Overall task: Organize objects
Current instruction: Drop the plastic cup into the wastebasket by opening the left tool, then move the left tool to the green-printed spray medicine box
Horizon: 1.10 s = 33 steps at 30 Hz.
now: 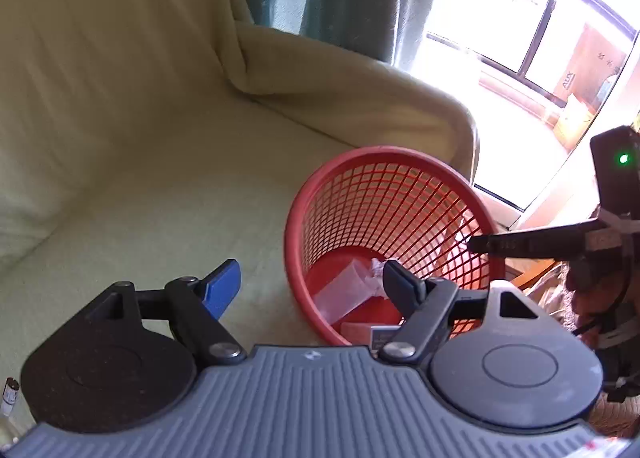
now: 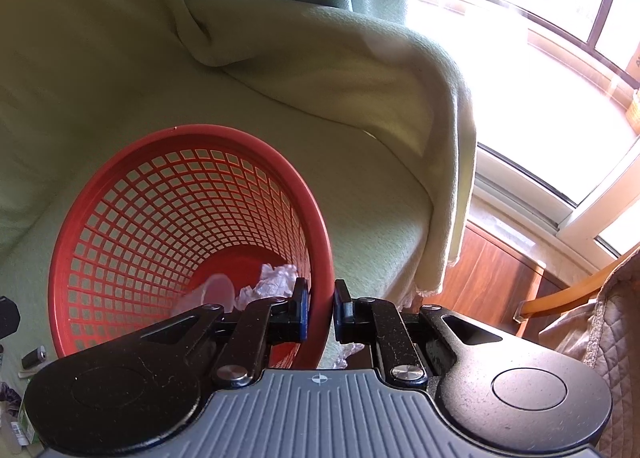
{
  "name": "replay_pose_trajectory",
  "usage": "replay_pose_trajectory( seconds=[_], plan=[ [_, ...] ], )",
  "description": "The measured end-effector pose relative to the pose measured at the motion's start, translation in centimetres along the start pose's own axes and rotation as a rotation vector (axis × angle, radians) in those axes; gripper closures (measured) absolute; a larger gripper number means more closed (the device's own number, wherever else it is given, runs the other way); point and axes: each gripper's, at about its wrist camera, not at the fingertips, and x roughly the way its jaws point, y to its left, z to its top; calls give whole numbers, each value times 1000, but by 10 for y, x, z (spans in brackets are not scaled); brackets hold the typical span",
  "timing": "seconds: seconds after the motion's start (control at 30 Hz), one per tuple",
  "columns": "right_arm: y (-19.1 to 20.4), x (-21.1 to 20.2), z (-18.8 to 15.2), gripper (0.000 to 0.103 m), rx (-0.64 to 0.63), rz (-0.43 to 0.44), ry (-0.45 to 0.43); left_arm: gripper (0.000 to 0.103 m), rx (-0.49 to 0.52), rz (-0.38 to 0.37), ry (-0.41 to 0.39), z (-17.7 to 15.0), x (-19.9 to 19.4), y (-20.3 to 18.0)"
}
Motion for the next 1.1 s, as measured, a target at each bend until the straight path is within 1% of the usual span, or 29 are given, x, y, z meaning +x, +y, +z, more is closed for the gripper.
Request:
replay_pose_trajectory(
  seconds=[0.2, 0.3, 0.43, 0.53, 0.63, 0.73, 0.8, 0.83, 0.97, 1.1],
  plan=[
    [-1, 3, 1, 94, 2, -5, 5, 26, -16, 114, 80, -24, 2, 35],
    [-1, 3, -1, 94, 0, -7, 6, 26, -46, 160, 117, -41, 0, 59],
    [0, 0, -5, 94, 12, -8, 7, 26, -85, 236, 158, -75, -5, 92],
    [-1, -2, -8, 94, 15, -8, 6, 26, -120, 284, 190, -111, -13, 119],
    [0, -4, -10, 94, 14, -8, 3, 26, -146, 322, 251, -150, -19, 145],
    [0, -6, -11, 94, 17, -11, 6, 26, -123, 341, 302, -184, -20, 164],
    [1, -7, -11, 94, 15, -14, 6, 26, -112, 331, 317, -199, -19, 172],
    [1, -7, -11, 94, 14, -16, 7, 26, -102, 341, 327, -204, -18, 175],
    [3, -9, -12, 94, 16, -23, 9, 24, -40, 358, 320, -212, -4, 184],
    [4, -11, -13, 94, 16, -26, 8, 24, -11, 348, 320, -213, 16, 199]
  ],
)
